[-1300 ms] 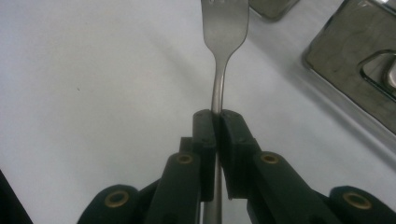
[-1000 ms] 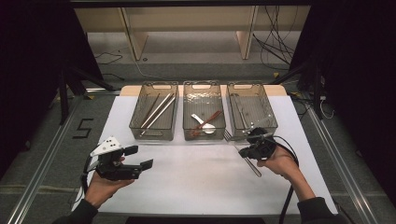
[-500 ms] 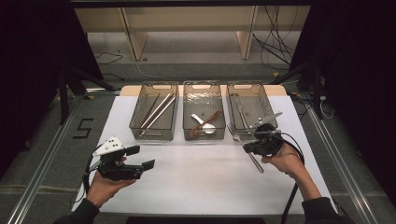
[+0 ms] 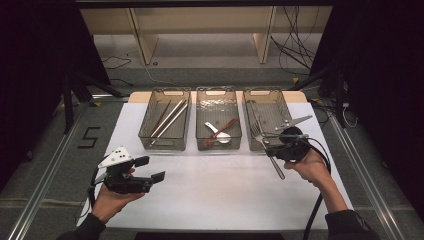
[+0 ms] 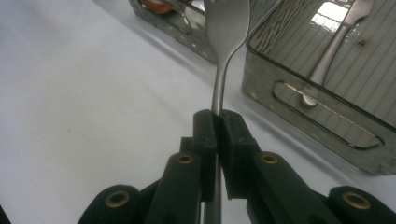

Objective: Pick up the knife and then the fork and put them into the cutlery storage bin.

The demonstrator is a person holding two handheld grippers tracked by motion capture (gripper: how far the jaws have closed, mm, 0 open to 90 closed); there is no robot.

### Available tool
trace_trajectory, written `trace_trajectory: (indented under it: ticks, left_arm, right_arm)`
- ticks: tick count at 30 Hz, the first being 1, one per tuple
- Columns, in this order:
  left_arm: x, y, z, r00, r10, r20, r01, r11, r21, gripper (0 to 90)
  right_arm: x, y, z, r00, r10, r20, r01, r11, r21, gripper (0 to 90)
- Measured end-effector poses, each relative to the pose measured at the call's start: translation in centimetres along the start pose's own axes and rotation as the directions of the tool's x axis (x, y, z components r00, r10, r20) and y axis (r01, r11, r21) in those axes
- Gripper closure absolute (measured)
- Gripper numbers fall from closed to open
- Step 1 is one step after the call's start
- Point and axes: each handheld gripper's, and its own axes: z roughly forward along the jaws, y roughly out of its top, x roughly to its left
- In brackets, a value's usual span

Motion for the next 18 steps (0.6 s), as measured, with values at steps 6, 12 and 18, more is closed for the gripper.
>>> trace_trajectory:
  ticks: [6, 12, 18]
  left_arm:
    - [0.02, -0.03, 0.13, 1.0, -0.003, 0.0, 0.003, 1.0, 0.001, 16.3]
    - [0.09, -0.08, 0.06, 1.0, -0.003, -0.004, 0.003, 1.0, -0.003, 16.3]
    - [0.16, -0.08, 0.2, 0.9999, -0.009, -0.005, 0.009, 1.0, 0.0, 16.3]
  right_arm:
    - [-0.61, 0.12, -0.32, 0.9997, 0.025, 0.004, -0.025, 0.9994, -0.024, 86.0]
    - [-0.85, 0.33, -0.74, 0.9993, 0.035, 0.014, -0.034, 0.9984, -0.045, 86.1]
    - [-1.07, 0.56, -0.84, 0.999, 0.035, 0.029, -0.033, 0.9972, -0.068, 86.2]
